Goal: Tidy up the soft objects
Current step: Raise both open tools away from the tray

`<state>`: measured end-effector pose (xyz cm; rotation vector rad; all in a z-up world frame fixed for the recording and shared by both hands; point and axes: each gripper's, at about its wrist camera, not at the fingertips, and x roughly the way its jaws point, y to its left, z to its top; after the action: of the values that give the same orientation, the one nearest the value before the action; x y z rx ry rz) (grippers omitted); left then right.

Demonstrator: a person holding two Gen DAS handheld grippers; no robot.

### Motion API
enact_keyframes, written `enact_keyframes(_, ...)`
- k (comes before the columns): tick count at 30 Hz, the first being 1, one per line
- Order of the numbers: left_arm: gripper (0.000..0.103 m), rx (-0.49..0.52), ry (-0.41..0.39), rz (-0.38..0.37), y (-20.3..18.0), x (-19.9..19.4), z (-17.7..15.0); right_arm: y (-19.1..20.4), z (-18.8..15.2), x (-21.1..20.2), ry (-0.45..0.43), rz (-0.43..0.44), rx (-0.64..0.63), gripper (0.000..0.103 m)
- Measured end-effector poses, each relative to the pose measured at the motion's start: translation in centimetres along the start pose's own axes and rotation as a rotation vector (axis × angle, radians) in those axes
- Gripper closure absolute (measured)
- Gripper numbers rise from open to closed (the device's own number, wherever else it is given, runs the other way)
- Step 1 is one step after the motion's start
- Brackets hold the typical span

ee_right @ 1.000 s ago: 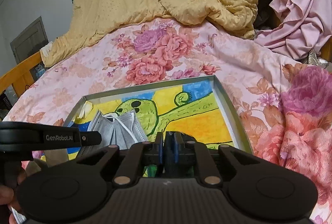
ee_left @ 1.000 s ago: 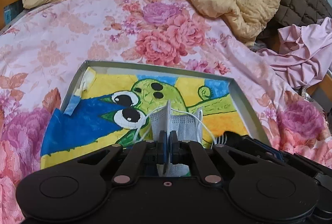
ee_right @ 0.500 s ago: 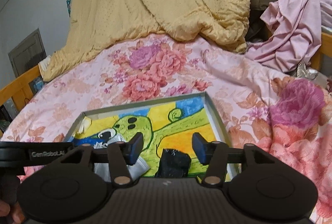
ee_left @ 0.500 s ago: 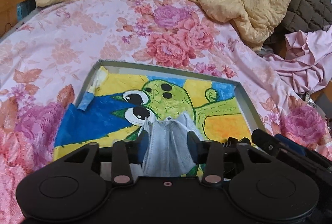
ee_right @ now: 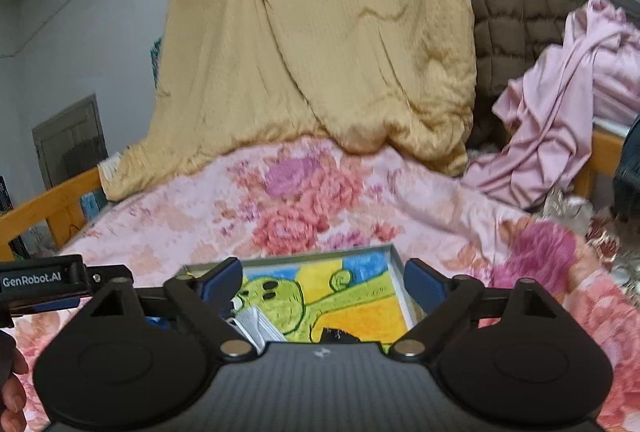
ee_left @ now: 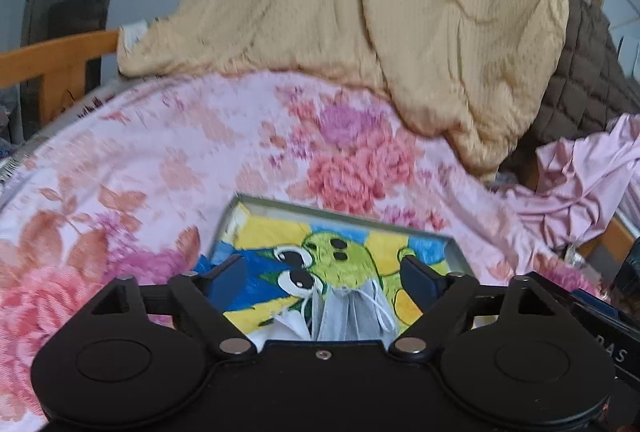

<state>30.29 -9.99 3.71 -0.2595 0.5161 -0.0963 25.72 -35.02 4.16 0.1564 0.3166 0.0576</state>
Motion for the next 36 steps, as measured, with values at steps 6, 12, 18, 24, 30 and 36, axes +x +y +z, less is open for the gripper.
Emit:
enact_keyframes(6,0.006,-0.013,-0.09,-0.021,0.6,-4.1,-0.1,0.0,0.3,-4.0,-0.099,0.015,0.018,0.0)
enact_keyframes(12,0.002,0.038,-0.216,-0.052,0.1,-8.9,-0.9,0.2,-0.2,-7.7,-0.163,0.023,0.032,0.0)
enact_keyframes(18,0.001,0.074,-0.281,-0.079,-0.2,-12.5,-1.9,1.4,-0.8,-10.7,-0.212,0.023,0.004,0.0)
enact_keyframes(24,0.001,0.074,-0.312,-0.083,0.5,-15.4,-2.8,2.4,-2.0,-13.6,-0.223,0.03,-0.003,0.0)
enact_keyframes(30,0.001,0.07,-0.299,-0.075,2.1,-17.8,-4.3,3.3,-3.6,-16.0,-0.208,0.039,0.006,0.0)
enact_keyframes(36,0.001,0.078,-0.246,-0.059,4.7,-19.2,-6.1,4.6,-5.0,-17.6,-0.178,0.06,0.011,0.0)
